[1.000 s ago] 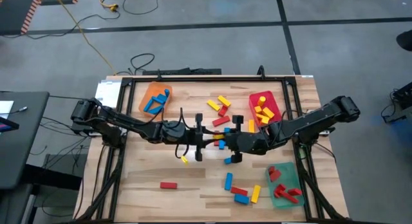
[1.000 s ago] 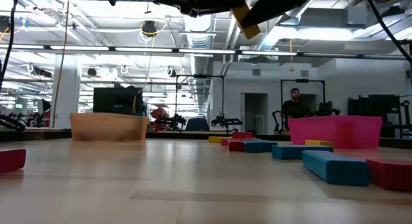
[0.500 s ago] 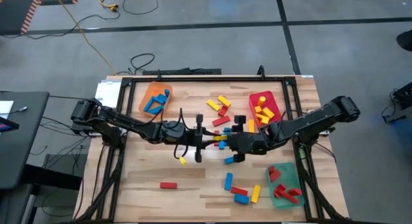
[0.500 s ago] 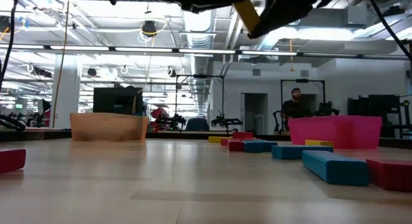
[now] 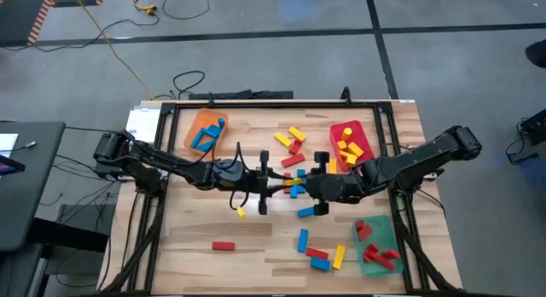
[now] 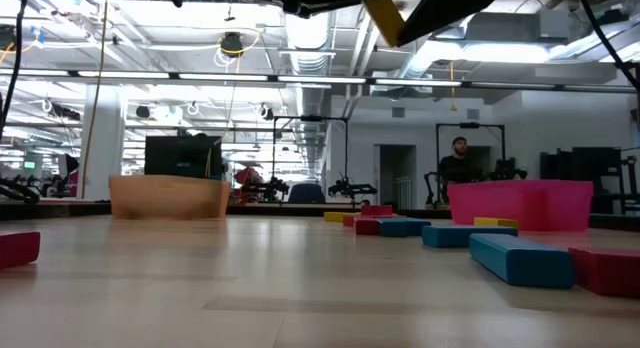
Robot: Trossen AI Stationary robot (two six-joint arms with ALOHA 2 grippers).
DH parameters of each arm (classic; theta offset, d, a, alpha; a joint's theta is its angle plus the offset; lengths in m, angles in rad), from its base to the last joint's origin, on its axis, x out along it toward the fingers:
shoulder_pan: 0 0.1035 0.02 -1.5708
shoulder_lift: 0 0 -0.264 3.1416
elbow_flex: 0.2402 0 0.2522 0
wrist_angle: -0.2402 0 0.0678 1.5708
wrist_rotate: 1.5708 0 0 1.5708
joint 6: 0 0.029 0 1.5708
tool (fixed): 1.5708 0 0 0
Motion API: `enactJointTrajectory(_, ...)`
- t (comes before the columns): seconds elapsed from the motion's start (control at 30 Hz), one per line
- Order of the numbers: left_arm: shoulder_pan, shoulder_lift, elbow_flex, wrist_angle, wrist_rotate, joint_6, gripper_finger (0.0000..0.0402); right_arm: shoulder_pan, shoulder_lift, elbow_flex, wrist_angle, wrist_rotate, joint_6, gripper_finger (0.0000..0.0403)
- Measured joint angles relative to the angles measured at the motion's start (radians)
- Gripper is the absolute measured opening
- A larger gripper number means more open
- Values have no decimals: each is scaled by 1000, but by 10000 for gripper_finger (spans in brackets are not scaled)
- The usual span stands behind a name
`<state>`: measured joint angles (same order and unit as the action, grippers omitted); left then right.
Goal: Sort blocks
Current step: Put the yellow rectangle block into the red bin
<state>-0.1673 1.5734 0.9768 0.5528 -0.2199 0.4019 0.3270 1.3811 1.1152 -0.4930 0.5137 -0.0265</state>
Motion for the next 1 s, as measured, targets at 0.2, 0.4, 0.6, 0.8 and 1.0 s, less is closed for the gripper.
enactJointTrajectory(0.2,0,0,0,20,18,-3,56,-1,2,0,5,-15,0,71)
enactJointTrajectory(0.4,0,0,0,-8,22,-5,56,17,-7,0,-14,-17,8,68)
enactJointTrajectory(0.6,1,0,2,-43,18,-5,56,44,-58,0,-56,-16,50,67)
enactJointTrajectory(0.8,12,0,3,-72,19,-18,56,72,-104,0,-49,-13,53,66)
enactJointTrajectory(1.0,20,0,2,-99,18,-32,59,79,-111,0,-25,-10,42,66)
